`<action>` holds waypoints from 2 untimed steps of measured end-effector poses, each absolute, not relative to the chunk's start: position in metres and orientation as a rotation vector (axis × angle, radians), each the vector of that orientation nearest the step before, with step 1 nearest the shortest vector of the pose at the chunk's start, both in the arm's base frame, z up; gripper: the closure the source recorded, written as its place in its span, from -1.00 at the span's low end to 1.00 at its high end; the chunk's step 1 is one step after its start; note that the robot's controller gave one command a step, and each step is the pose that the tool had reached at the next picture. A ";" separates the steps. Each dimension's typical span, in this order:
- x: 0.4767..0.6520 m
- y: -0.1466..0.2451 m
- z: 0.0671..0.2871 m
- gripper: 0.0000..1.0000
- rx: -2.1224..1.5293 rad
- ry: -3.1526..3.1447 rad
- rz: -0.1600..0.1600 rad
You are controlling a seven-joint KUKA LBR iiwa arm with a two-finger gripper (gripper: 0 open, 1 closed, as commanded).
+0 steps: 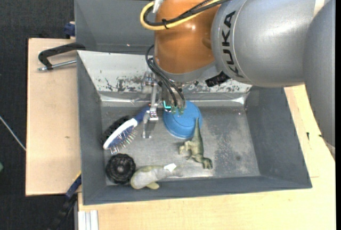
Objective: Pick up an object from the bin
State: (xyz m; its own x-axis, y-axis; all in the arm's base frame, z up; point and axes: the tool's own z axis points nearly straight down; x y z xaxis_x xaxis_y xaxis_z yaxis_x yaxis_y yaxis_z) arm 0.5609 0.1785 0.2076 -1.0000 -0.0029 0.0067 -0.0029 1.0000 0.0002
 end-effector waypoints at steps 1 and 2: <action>0.574 0.224 0.072 -1.00 0.612 -3.086 0.000; 0.576 0.225 0.102 -1.00 0.954 -3.003 -0.003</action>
Offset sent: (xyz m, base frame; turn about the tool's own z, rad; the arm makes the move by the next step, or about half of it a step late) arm 0.0109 0.0451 -0.1376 -0.3885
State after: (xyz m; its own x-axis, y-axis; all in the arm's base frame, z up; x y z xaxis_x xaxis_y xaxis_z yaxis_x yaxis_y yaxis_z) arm 0.5760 0.2247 0.1024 -0.8166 -0.5771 -0.0095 -0.5772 0.8166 -0.0009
